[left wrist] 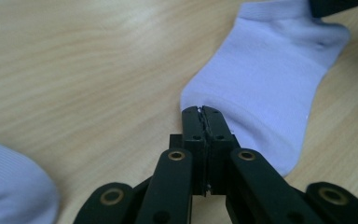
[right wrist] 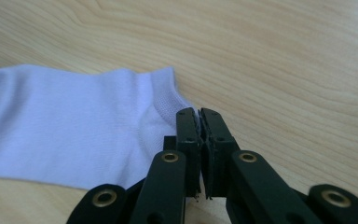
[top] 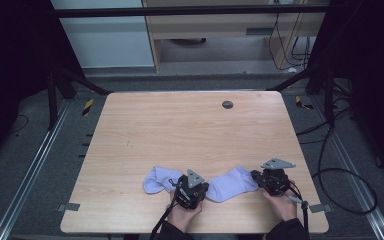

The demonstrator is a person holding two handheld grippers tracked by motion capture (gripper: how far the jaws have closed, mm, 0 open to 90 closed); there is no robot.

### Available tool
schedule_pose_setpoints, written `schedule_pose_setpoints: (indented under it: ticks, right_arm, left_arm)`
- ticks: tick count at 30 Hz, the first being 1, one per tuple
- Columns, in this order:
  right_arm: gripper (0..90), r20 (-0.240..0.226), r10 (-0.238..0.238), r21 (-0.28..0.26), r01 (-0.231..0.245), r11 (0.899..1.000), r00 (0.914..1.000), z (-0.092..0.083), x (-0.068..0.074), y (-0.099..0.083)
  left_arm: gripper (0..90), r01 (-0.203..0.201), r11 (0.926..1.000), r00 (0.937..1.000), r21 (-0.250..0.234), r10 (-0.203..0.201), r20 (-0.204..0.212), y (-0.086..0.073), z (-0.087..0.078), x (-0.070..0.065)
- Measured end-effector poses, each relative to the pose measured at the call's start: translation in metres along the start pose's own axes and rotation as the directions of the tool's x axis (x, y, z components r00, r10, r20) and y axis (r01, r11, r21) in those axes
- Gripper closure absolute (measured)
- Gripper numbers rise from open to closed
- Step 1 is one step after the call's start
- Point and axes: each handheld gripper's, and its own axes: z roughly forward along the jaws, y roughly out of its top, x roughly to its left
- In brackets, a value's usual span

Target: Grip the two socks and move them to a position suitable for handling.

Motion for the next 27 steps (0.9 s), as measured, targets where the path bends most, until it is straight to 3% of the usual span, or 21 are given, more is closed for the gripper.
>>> schedule_pose_setpoints:
  ticks: [1, 5, 8, 10, 12, 15, 17, 22, 25, 27]
  right_arm:
    - [87.5, 0.002, 0.013, -0.021, -0.013, 1.000, 0.9999, -0.010, 0.002, -0.001]
    - [87.4, 0.008, 0.029, -0.031, -0.029, 0.999, 0.9995, -0.018, 0.002, -0.005]
    - [87.2, 0.046, 0.023, -0.005, -0.023, 1.000, 0.9987, -0.022, 0.000, -0.009]
    - [87.2, 0.050, 0.036, 0.006, -0.036, 0.999, 0.9981, -0.022, 0.000, -0.011]
    - [87.0, 0.066, 0.029, 0.049, -0.032, 0.998, 0.9974, -0.019, 0.000, -0.014]
    - [86.6, 0.071, 0.018, 0.066, -0.022, 0.998, 0.9973, -0.018, 0.001, -0.016]
    - [81.8, 0.085, 0.015, 0.074, -0.021, 0.997, 0.9963, -0.019, 0.003, -0.017]
    - [74.4, 0.094, 0.023, 0.048, -0.028, 0.998, 0.9953, -0.021, 0.002, -0.017]
    - [70.1, 0.083, 0.046, -0.023, -0.044, 0.999, 0.9955, -0.028, 0.000, -0.012]
    - [69.3, 0.081, 0.049, -0.038, -0.046, 0.998, 0.9955, -0.030, 0.000, -0.011]
  left_arm:
    - [88.4, -0.002, 1.0000, 1.0000, -0.001, 0.002, -0.007, 0.004, -0.001, 0.002]
    - [88.4, -0.023, 0.9997, 0.9997, 0.008, 0.023, -0.010, 0.014, 0.004, 0.006]
    - [88.3, -0.024, 0.9995, 0.9997, 0.018, 0.024, -0.003, 0.017, 0.014, 0.008]
    - [88.1, -0.027, 0.9993, 0.9996, 0.026, 0.027, -0.001, 0.017, 0.016, 0.008]
    - [87.8, -0.034, 0.9991, 0.9994, 0.027, 0.034, -0.003, 0.015, 0.023, 0.008]
    - [87.6, -0.043, 0.9986, 0.9990, 0.029, 0.043, -0.010, 0.015, 0.026, 0.007]
    - [82.8, -0.046, 0.9985, 0.9987, 0.031, 0.046, -0.023, 0.016, 0.026, 0.007]
    - [70.8, -0.046, 0.9989, 0.9985, 0.006, 0.046, -0.029, 0.021, 0.017, 0.009]
    - [63.3, -0.061, 0.9981, 0.9977, -0.009, 0.061, -0.030, 0.034, 0.002, 0.011]
    - [61.0, -0.069, 0.9976, 0.9973, -0.010, 0.069, -0.027, 0.038, -0.003, 0.012]
